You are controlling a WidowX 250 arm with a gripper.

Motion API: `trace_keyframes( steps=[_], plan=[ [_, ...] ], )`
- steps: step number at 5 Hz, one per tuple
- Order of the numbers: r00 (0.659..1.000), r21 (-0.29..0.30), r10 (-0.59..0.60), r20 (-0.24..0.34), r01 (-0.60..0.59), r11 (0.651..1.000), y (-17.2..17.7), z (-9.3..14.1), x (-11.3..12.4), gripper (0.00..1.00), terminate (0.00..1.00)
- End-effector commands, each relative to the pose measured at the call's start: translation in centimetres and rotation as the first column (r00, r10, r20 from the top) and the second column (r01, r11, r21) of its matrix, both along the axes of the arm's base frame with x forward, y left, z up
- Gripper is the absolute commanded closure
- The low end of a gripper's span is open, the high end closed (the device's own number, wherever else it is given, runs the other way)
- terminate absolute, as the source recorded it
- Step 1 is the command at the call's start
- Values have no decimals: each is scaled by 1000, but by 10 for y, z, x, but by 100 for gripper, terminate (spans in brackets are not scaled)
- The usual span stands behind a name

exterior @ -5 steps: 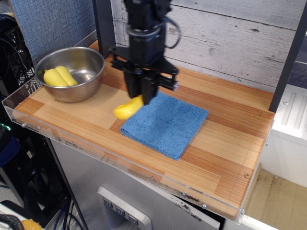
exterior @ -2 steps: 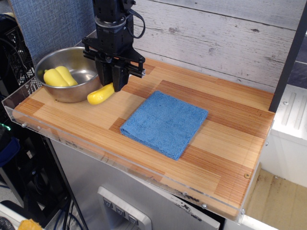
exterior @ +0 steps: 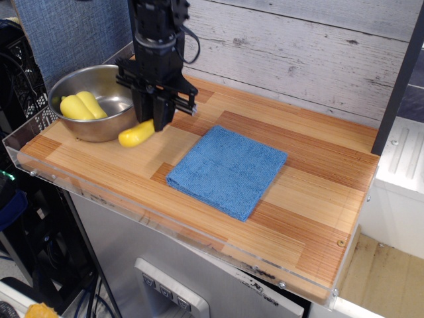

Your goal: Move the nife right side to center

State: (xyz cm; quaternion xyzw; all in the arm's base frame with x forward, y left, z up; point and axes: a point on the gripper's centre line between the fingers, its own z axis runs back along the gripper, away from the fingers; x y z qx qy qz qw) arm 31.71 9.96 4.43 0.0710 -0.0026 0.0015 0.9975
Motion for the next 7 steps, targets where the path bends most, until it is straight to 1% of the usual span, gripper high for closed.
trace_keyframes(
  steps=[1,2,3,4,5,6,7],
  plan=[
    [999,-11,-24,25,24,1000,5,7,1,0,0],
    [999,-17,-26,26,26,1000,5,10,2,0,0],
    [998,-46,-47,37,49,998,1,24,3,0,0],
    [993,-78,-36,111,45,996,-15,74,0,0,0],
    [986,-106,-13,165,31,994,-31,108,-8,0,0],
    [984,-120,-14,175,36,992,-49,119,-14,0,0],
    [984,-115,-57,169,77,990,-66,119,-19,0,0]
  ],
)
